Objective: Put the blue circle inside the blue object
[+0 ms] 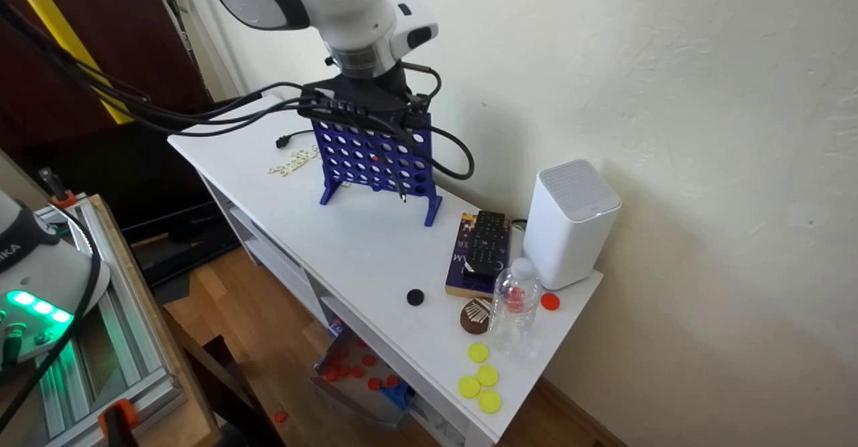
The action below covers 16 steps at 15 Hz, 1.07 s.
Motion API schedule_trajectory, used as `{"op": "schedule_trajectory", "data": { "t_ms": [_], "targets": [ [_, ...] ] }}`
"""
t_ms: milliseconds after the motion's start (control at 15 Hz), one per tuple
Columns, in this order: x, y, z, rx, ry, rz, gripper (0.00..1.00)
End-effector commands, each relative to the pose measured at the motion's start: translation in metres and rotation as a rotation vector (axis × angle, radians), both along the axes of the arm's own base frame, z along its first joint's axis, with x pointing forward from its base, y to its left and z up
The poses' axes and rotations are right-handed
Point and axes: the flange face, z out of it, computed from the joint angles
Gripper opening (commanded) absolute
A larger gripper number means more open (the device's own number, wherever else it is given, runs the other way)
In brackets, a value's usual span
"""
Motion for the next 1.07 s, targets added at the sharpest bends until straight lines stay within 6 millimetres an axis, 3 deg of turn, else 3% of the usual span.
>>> {"op": "schedule_trajectory", "data": {
  "t_ms": [0,1000],
  "targets": [
    [0.002,0.0,0.014,0.052,-0.051,0.015,0.09],
    [0.022,0.008,0.025,0.078,-0.147,0.03,0.09]
  ]
}}
